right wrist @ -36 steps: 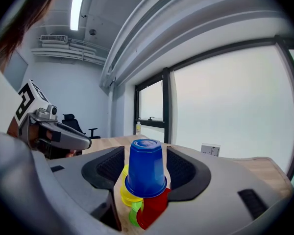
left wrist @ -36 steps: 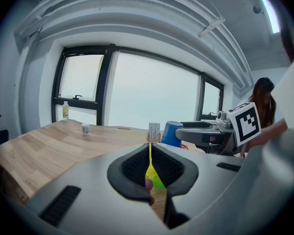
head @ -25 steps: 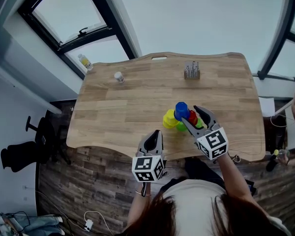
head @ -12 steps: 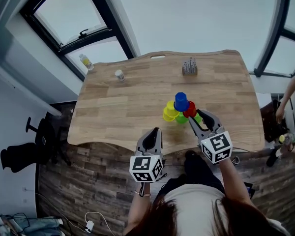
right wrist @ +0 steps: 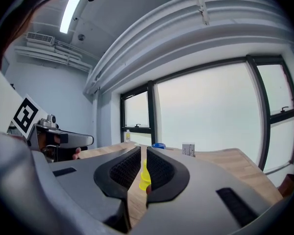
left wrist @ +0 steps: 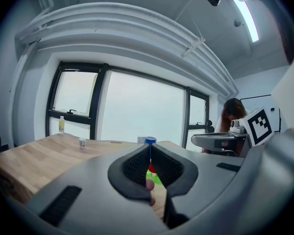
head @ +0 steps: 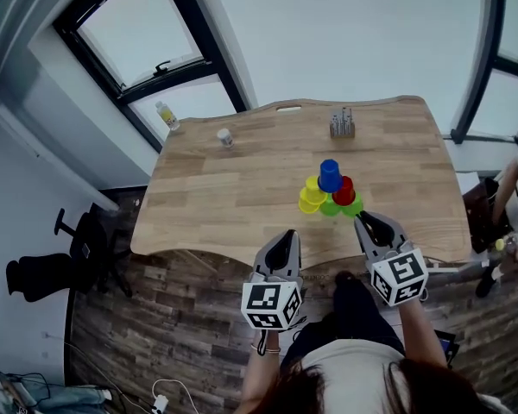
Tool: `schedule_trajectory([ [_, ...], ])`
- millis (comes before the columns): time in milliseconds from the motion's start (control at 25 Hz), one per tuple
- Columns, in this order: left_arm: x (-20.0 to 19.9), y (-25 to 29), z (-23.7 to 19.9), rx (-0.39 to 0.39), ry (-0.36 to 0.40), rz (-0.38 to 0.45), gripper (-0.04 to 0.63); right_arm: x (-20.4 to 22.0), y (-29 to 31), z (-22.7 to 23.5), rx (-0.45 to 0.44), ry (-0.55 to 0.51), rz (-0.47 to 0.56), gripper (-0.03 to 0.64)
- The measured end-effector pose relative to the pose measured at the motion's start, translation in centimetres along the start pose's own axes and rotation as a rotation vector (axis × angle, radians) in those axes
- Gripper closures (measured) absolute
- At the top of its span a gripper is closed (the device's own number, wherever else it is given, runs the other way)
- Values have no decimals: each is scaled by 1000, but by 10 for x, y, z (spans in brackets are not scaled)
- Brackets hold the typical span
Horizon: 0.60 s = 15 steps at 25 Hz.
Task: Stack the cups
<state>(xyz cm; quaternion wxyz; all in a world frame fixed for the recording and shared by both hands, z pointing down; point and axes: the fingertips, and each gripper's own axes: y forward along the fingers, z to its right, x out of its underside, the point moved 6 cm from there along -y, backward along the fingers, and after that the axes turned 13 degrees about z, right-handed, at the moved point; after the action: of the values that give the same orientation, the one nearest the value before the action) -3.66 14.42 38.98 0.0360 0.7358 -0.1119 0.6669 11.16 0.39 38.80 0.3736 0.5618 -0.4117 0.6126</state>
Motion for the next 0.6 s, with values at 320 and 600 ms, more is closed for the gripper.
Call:
schedule_trajectory([
  [320, -20, -11, 16, 10, 22, -6, 576, -21, -22, -7, 9, 8, 20, 589],
  [600, -29, -13, 31, 15, 15, 6, 577, -30, -32, -8, -24, 14, 25, 589],
])
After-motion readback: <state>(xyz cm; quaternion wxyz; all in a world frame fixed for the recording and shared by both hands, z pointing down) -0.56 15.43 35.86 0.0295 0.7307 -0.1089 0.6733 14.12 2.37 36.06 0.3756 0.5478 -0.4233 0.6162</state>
